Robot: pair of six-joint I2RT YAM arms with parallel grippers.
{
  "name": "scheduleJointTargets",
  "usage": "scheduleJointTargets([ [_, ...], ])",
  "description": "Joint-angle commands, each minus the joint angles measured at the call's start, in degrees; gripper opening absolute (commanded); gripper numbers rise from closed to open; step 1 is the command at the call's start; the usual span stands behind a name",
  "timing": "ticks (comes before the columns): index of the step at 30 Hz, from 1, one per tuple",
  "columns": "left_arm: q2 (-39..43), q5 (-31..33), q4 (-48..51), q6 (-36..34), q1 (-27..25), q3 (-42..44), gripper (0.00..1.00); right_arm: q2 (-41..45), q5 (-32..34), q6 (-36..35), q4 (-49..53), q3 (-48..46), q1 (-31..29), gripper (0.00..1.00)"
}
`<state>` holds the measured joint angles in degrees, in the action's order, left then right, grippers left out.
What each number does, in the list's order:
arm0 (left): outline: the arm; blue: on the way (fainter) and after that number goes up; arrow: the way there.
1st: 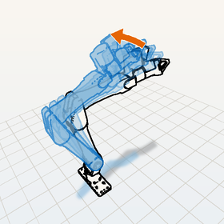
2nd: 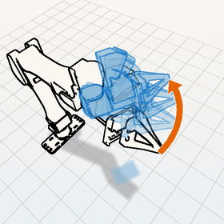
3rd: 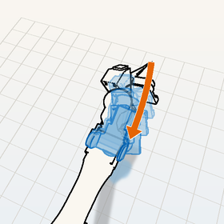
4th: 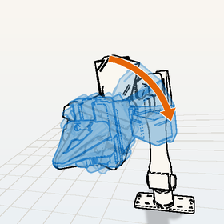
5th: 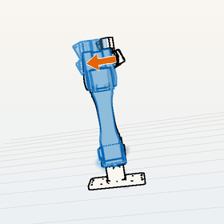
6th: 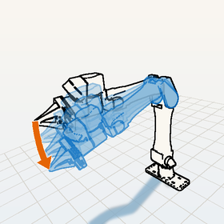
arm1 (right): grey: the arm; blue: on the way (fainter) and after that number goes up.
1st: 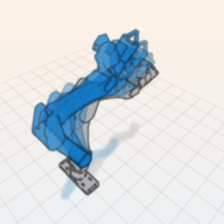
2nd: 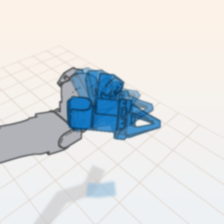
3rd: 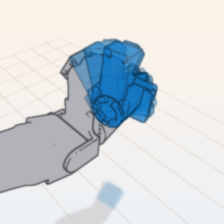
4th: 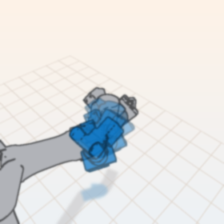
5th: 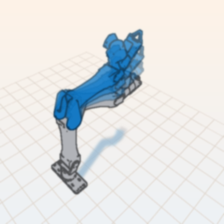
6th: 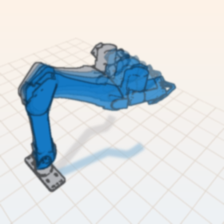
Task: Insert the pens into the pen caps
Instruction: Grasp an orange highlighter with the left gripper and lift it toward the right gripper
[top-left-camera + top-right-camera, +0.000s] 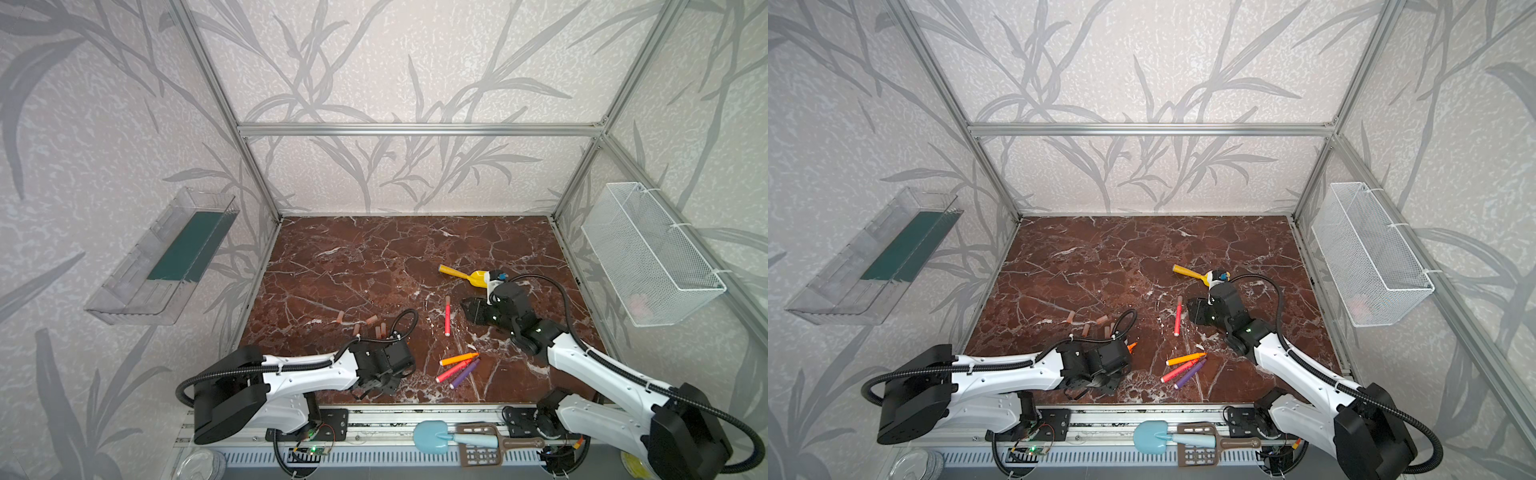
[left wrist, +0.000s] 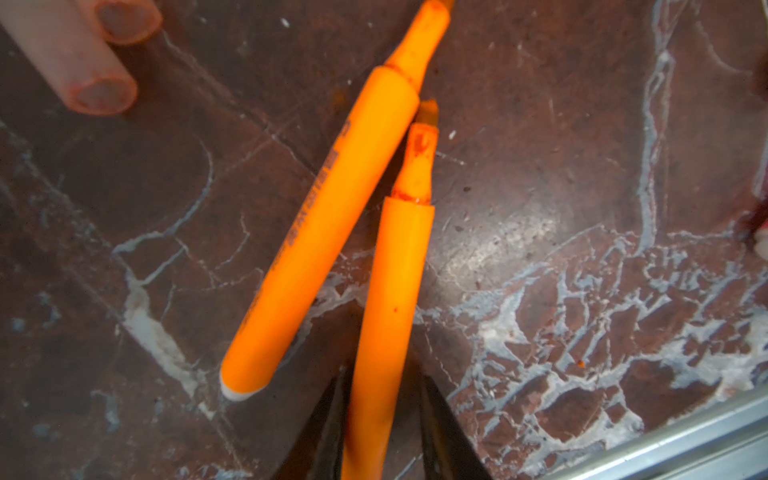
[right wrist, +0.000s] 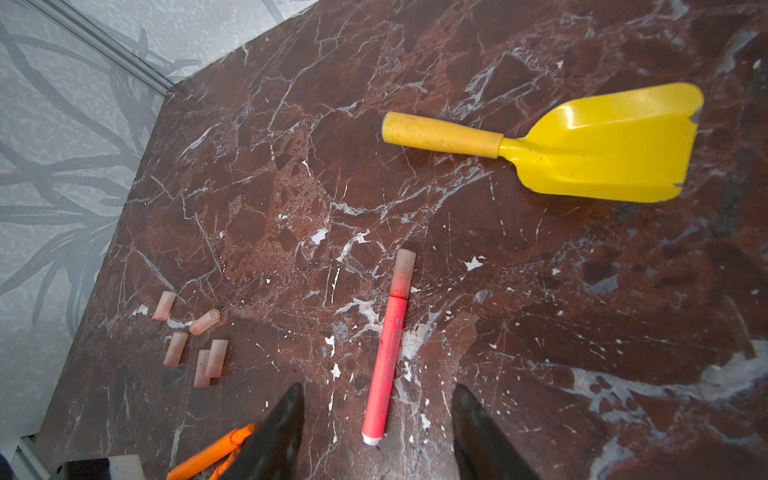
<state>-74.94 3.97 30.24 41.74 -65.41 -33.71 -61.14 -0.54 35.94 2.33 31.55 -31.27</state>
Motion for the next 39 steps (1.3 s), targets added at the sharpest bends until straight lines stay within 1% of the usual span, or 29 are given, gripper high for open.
scheduleJointTargets([
  [1,-1.3,1.2,1.6,0.6,-0.5,-1.2,0.25,1.7,0.2,0.1,-1.0,-1.1,0.2,0.56],
  [2,-1.5,1.2,1.5,0.6,-0.6,-1.2,0.23,2.0,0.2,0.2,-1.0,-1.2,0.2,0.56],
  [3,-1.5,1.3,1.4,0.6,-0.6,-1.3,0.21,2.2,0.2,1.7,-1.1,-1.4,0.2,0.56],
  [7,-1.1,1.1,0.7,-0.1,-0.6,-1.8,0.15,3.2,0.0,2.5,-1.8,-2.2,0.2,0.56],
  [11,0.8,1.4,-0.8,-1.3,-0.5,-2.8,0.14,4.4,-0.3,3.3,-2.3,-3.1,0.2,0.56],
  [15,3.1,2.9,-1.9,-2.0,-0.4,-5.2,0.11,6.3,-1.2,4.5,-3.6,-4.7,0.1,0.56],
  [20,5.2,3.0,-6.9,-5.1,-0.3,-7.1,0.08,8.8,-2.3,5.8,-5.1,-5.9,-1.1,0.56],
  [23,5.3,2.4,-9.0,-6.1,-0.2,-8.2,0.07,9.5,-2.5,6.8,-6.4,-6.3,-3.3,0.56],
  [25,5.1,2.1,-10.3,-6.6,0.2,-8.6,0.07,9.6,-1.9,7.8,-7.7,-6.5,-6.0,0.56],
  [28,4.7,1.6,-11.8,-7.3,0.5,-9.2,0.07,9.0,-1.3,9.9,-11.7,-7.3,-10.3,0.56],
  [31,4.6,0.9,-13.2,-7.6,0.7,-9.3,0.06,8.2,-1.4,12.0,-15.6,-7.9,-13.2,0.57],
  [35,4.7,-0.1,-14.8,-7.9,0.8,-9.0,0.06,6.9,-1.2,14.9,-20.4,-9.4,-15.4,0.58],
  [39,4.6,-0.8,-16.2,-8.3,0.8,-9.1,0.05,3.4,-2.4,17.2,-25.7,-9.8,-17.6,0.58],
])
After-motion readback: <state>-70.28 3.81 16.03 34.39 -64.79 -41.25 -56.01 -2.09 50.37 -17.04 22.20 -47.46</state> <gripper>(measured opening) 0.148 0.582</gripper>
